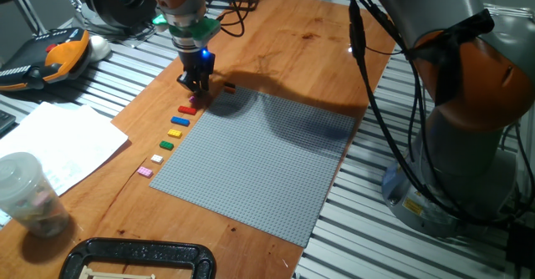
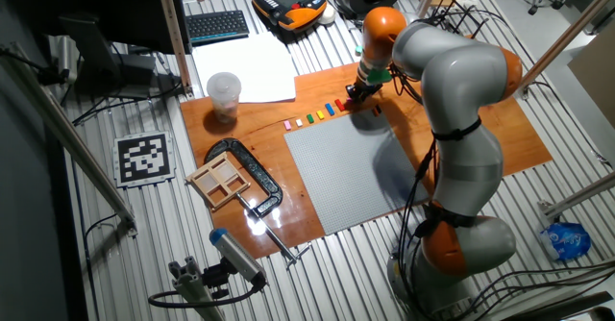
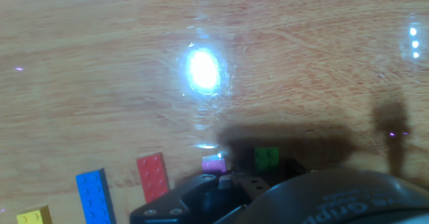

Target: Build with small Lego blocks

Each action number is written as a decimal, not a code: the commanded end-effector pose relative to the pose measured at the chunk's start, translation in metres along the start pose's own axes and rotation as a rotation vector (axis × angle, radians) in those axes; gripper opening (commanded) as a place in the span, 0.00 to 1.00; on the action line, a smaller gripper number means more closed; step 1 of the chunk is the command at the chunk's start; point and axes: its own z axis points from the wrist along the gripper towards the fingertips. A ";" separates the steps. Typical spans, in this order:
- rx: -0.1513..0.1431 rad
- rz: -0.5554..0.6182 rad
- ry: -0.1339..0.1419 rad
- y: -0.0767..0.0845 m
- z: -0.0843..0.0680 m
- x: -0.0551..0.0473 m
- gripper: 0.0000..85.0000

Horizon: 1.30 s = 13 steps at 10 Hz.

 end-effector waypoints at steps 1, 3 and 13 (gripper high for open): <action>0.000 0.000 0.000 0.000 0.000 0.000 0.40; 0.003 -0.003 -0.003 0.000 0.001 -0.001 0.40; 0.012 -0.038 0.042 -0.003 -0.025 0.021 0.00</action>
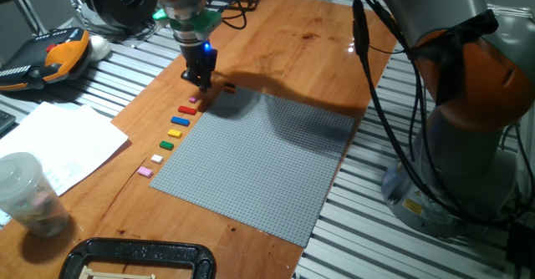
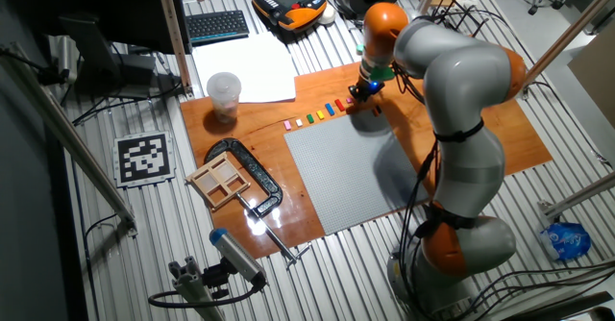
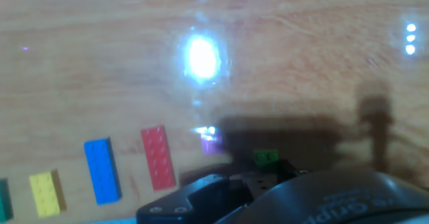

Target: Build with small Lego blocks

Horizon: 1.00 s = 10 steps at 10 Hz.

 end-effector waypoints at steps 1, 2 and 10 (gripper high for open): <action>0.000 -0.003 0.000 -0.001 -0.001 0.002 0.00; -0.002 -0.009 -0.003 -0.003 0.000 0.006 0.00; -0.002 -0.023 -0.031 -0.015 0.015 0.035 0.00</action>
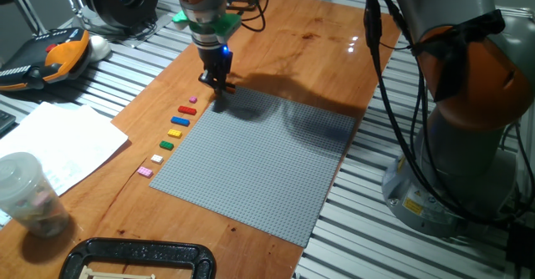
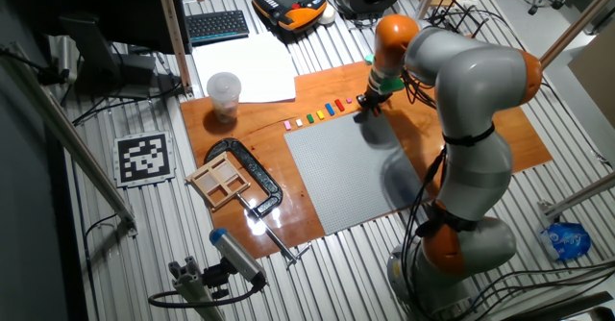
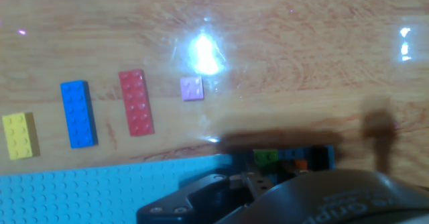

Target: Build with small Lego blocks

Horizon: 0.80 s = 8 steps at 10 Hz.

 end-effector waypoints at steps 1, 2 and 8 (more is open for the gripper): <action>0.000 -0.002 -0.002 -0.001 0.002 0.001 0.00; -0.003 -0.002 -0.006 -0.002 0.004 0.004 0.00; 0.001 0.006 -0.009 -0.004 0.006 0.006 0.00</action>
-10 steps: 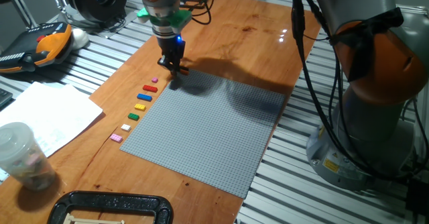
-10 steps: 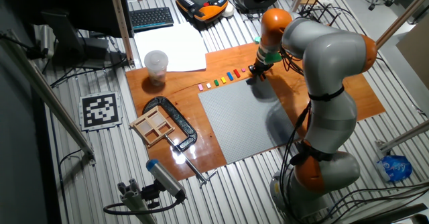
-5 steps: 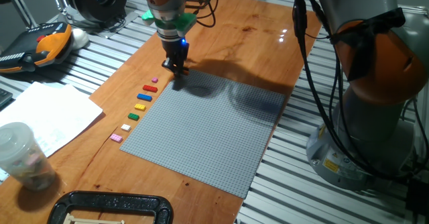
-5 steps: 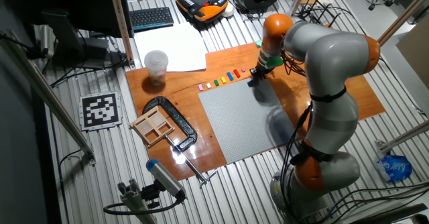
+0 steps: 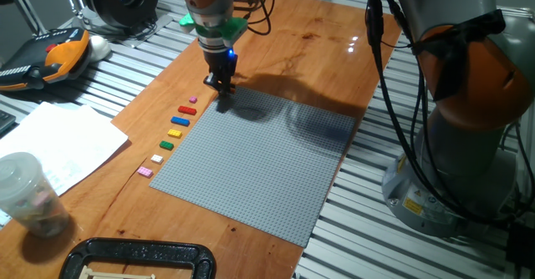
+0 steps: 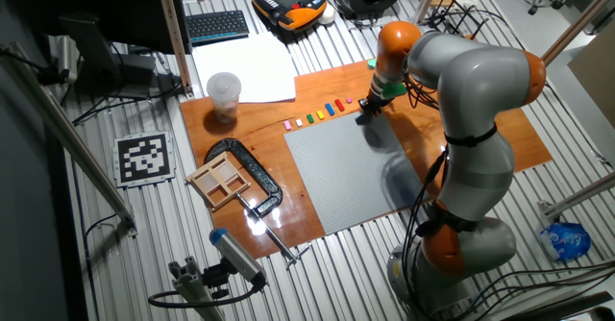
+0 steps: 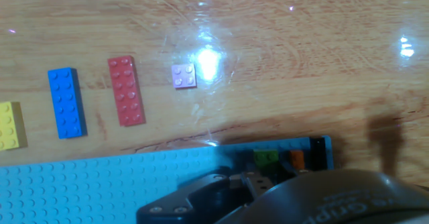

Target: Build with small Lego blocks

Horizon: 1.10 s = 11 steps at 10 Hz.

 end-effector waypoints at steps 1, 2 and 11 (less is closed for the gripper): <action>0.000 0.002 0.000 0.000 0.000 0.000 0.00; 0.003 0.003 -0.003 0.000 0.001 0.000 0.00; -0.010 0.023 0.005 0.002 0.003 0.004 0.00</action>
